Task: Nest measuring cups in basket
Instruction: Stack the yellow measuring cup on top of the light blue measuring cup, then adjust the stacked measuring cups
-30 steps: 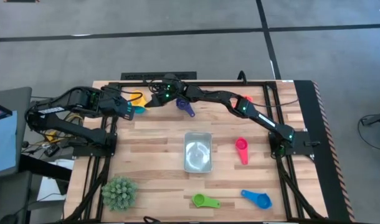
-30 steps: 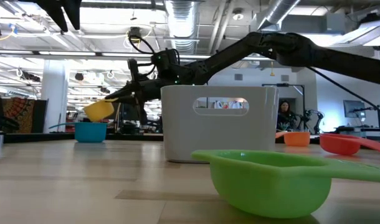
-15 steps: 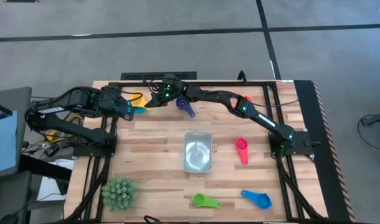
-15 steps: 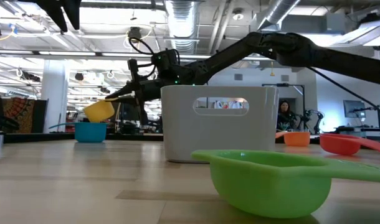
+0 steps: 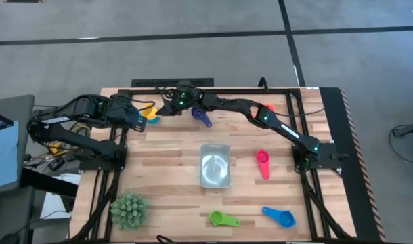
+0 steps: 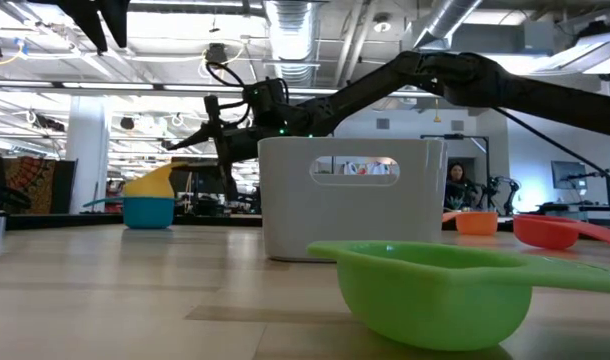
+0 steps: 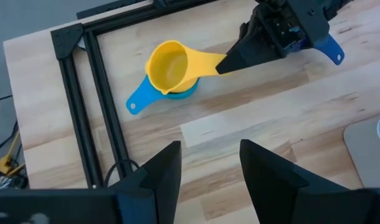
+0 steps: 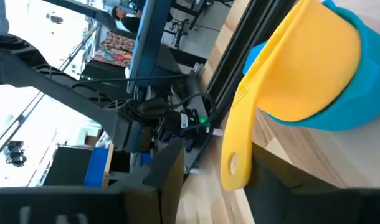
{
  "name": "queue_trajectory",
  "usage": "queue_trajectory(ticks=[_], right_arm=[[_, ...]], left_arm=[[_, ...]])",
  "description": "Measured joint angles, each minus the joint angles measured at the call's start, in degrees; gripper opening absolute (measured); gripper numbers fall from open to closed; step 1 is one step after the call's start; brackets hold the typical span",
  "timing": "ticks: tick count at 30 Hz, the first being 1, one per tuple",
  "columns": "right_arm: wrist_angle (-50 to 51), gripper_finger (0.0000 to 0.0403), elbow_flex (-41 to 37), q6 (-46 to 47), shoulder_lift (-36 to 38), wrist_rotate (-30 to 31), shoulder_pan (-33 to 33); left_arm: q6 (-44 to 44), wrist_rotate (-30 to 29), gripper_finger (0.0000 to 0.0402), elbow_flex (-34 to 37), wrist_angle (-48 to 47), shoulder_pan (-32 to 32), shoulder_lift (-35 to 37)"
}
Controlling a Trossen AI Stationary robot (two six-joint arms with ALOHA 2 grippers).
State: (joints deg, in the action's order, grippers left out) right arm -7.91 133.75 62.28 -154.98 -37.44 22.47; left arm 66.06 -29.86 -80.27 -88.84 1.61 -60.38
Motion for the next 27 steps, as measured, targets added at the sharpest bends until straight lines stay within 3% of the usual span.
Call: queue_trajectory(ticks=[10, 27], right_arm=[[3.3, 0.0166, 0.0, 5.2, 1.1, -2.1, -1.4], [18.7, 0.0111, 0.0, 1.2, 3.7, -7.4, -3.0]], left_arm=[[0.8, -0.2, 0.0153, 0.0, 0.0, 0.0, 0.0], [2.3, 0.7, 0.0153, 0.0, 0.0, 0.0, 0.0]])
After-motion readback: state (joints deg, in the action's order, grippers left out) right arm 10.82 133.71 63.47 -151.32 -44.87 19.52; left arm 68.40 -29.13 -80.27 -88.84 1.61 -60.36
